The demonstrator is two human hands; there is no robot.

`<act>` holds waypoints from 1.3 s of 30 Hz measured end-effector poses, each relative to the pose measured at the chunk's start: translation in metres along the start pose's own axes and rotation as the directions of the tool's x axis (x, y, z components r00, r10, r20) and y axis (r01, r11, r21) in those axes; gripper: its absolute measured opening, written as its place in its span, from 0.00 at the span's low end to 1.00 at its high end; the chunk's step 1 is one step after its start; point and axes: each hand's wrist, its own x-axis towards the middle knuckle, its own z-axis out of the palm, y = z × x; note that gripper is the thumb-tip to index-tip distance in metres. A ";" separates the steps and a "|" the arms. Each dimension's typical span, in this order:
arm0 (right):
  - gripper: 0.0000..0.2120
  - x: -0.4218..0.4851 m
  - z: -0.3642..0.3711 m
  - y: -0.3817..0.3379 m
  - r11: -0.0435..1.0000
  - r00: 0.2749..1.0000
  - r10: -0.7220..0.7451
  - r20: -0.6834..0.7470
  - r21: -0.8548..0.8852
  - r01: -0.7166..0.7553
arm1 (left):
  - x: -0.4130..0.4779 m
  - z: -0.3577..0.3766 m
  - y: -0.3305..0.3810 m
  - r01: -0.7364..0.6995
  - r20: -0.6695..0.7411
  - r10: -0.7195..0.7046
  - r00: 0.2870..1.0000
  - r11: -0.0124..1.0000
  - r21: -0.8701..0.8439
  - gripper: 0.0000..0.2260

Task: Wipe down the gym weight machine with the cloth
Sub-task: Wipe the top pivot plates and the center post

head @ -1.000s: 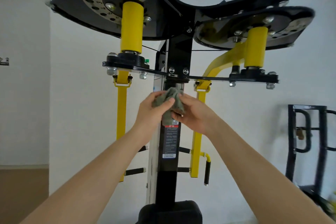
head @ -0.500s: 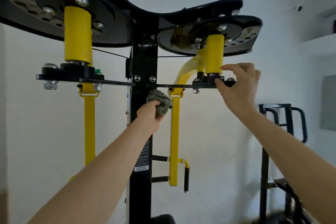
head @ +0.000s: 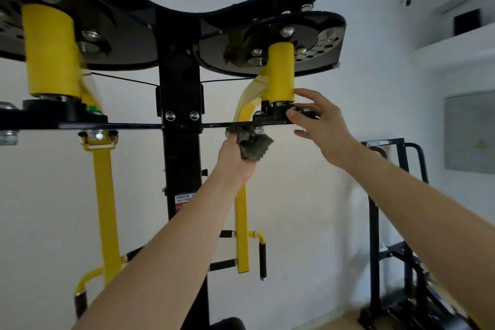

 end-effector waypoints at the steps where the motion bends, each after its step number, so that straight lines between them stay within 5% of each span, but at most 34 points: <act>1: 0.20 0.001 0.000 0.000 1.000 1.000 -0.008 -0.005 -0.005 0.008 | -0.005 0.008 -0.008 0.026 0.008 -0.026 1.000 1.000 -0.008 0.16; 5: 0.19 0.006 -0.005 -0.002 0.999 1.000 0.000 -0.001 -0.046 0.000 | -0.012 0.023 -0.022 0.054 -0.020 -0.056 0.998 0.995 -0.080 0.15; 14: 0.12 0.017 -0.028 -0.006 0.995 0.982 0.102 0.158 -0.035 -0.098 | -0.033 -0.008 0.021 -0.287 -0.297 0.253 0.921 0.954 -0.080 0.09; 20: 0.10 0.021 -0.039 -0.003 0.988 0.956 0.147 0.254 -0.001 -0.152 | -0.031 0.027 -0.012 -0.209 -0.262 0.192 0.946 0.977 -0.038 0.17; 25: 0.11 0.020 -0.042 0.003 0.990 0.950 0.128 0.286 0.019 -0.139 | -0.036 0.051 -0.033 -0.217 -0.326 0.212 0.921 0.976 0.021 0.10; 33: 0.14 -0.001 -0.027 0.024 0.992 0.982 -0.020 0.187 0.125 -0.004 | -0.055 0.081 -0.067 -0.069 -0.108 0.061 0.992 0.995 -0.076 0.08; 39: 0.24 -0.034 -0.033 0.039 0.970 0.973 -0.052 0.225 0.242 -0.004 | -0.059 0.047 -0.066 -0.068 0.045 0.060 0.997 0.978 0.198 0.11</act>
